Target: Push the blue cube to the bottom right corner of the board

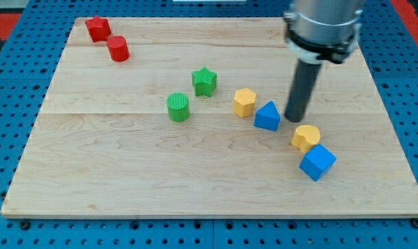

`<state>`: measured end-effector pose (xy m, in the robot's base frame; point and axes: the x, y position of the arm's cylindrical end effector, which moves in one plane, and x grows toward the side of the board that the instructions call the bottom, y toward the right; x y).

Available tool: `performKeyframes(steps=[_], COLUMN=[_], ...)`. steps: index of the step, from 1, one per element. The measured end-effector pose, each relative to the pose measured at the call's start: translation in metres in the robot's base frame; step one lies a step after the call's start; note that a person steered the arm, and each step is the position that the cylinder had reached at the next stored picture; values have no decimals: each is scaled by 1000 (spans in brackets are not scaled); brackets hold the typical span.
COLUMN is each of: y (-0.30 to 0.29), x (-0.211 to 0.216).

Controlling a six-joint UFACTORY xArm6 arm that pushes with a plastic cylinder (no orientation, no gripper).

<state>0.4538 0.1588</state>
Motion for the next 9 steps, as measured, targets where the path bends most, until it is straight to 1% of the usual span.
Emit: performKeyframes(steps=[1, 2, 3, 4, 5, 6, 7, 8, 9], y=[55, 68, 113, 87, -26, -70, -85, -88, -43], x=[-2, 22, 114, 160, 160, 123, 89, 58, 66])
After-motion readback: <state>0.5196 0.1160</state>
